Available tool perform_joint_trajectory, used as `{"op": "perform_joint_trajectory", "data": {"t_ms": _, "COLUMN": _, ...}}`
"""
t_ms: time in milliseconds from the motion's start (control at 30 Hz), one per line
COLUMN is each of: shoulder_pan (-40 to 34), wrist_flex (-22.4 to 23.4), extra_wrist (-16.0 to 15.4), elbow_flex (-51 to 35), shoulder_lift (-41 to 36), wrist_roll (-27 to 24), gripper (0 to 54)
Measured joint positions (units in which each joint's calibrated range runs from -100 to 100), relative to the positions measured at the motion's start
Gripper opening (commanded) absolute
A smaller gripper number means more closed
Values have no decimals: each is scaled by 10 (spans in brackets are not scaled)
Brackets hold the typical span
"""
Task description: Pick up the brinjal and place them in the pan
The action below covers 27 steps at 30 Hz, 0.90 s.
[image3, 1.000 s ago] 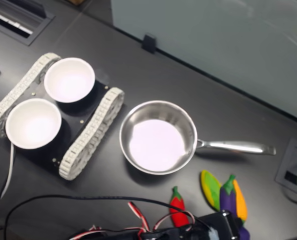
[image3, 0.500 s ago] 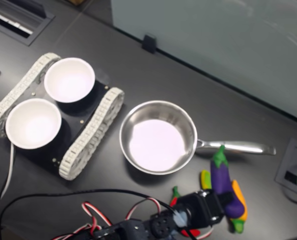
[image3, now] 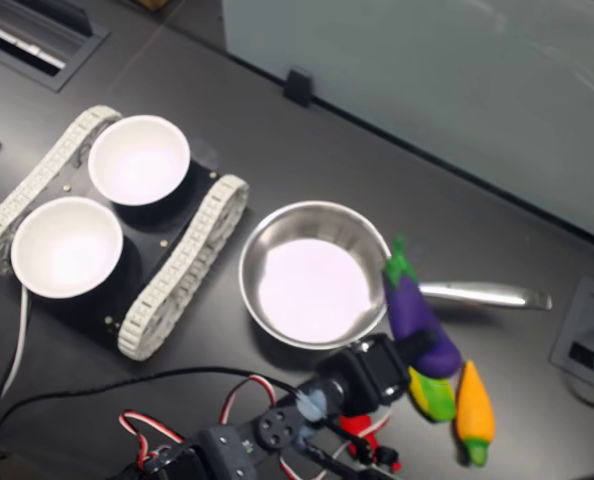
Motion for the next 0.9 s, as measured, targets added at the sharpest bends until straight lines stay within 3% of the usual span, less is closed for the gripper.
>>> {"op": "perform_joint_trajectory", "data": {"t_ms": 467, "shoulder_pan": -128, "wrist_flex": -71, "extra_wrist": -11, "elbow_flex": 131, "shoulder_lift": -64, "wrist_roll": 0, "gripper": 2}}
{"op": "perform_joint_trajectory", "data": {"t_ms": 900, "shoulder_pan": -186, "wrist_flex": -136, "extra_wrist": -34, "elbow_flex": 231, "shoulder_lift": -77, "wrist_roll": 0, "gripper": 2}}
